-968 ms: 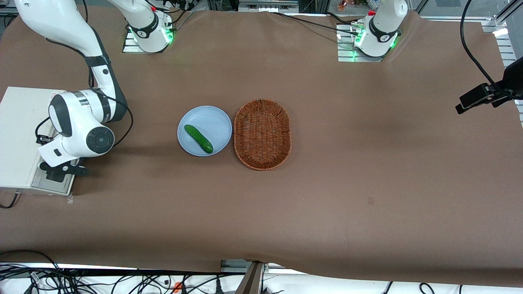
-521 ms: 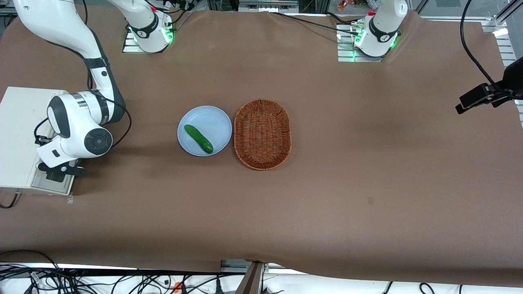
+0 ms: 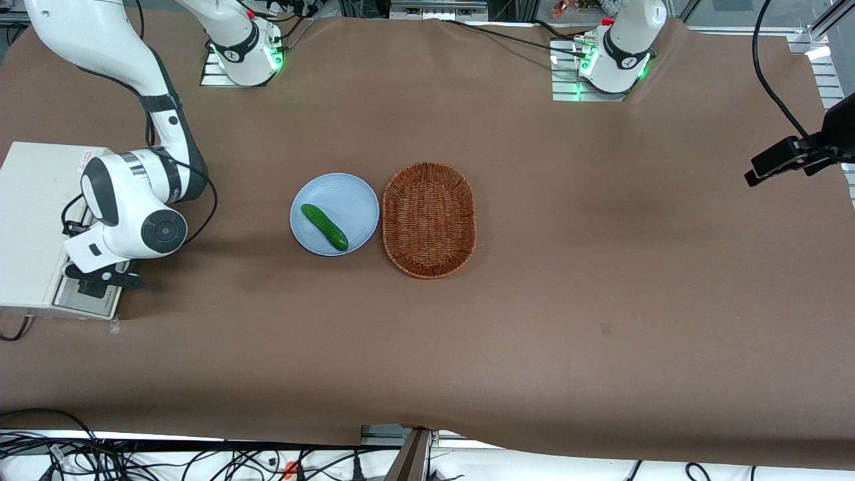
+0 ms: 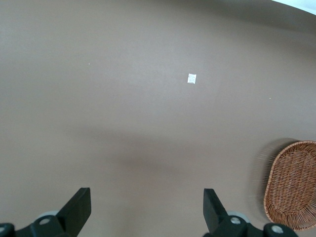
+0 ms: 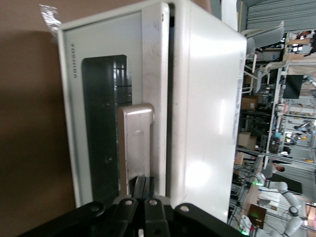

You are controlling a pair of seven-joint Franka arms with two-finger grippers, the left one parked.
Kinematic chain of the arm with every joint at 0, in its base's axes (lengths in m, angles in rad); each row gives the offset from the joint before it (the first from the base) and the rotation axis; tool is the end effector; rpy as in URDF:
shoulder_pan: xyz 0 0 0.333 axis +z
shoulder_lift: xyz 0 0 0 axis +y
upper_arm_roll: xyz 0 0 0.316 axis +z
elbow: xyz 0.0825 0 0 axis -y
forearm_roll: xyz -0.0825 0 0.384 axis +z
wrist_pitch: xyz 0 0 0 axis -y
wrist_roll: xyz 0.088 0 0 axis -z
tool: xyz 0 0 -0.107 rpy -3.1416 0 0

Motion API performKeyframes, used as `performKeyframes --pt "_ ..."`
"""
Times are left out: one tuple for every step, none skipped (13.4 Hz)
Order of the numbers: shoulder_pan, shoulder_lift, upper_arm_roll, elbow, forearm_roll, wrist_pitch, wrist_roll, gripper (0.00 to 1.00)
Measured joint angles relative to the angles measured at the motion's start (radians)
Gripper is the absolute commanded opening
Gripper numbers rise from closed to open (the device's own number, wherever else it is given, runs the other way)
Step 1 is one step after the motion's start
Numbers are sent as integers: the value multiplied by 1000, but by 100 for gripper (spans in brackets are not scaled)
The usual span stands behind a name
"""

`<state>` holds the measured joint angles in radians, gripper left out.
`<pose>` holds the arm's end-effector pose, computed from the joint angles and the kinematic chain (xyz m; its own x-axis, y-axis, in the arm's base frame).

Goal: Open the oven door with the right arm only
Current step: 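Close the right gripper on the silver door handle, then pull the handle outward and down, swinging the glass door open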

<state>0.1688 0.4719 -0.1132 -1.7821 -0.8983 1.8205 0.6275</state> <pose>0.6246 -0.0239 0.2934 0.9891 -0.1443 -0.0290 -0.0612 -0.5824 0.8106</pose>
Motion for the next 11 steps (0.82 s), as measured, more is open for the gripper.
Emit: performKeyframes --pt "4 -1 11 1 22 3 12 0" --pt "6 1 23 1 39 8 30 0" --pt "8 3 31 0 53 16 45 0" --pt "10 4 36 -2 71 29 55 0" --pt "11 5 38 -5 92 46 60 0" --pt "13 6 40 -8 112 64 61 0" --pt "14 8 42 -12 129 82 62 0" --pt "15 12 45 -16 141 99 64 0" --pt "17 20 48 -19 154 118 71 0" --pt "17 30 52 -22 166 141 86 0" --pt "18 43 56 -26 175 167 106 0"
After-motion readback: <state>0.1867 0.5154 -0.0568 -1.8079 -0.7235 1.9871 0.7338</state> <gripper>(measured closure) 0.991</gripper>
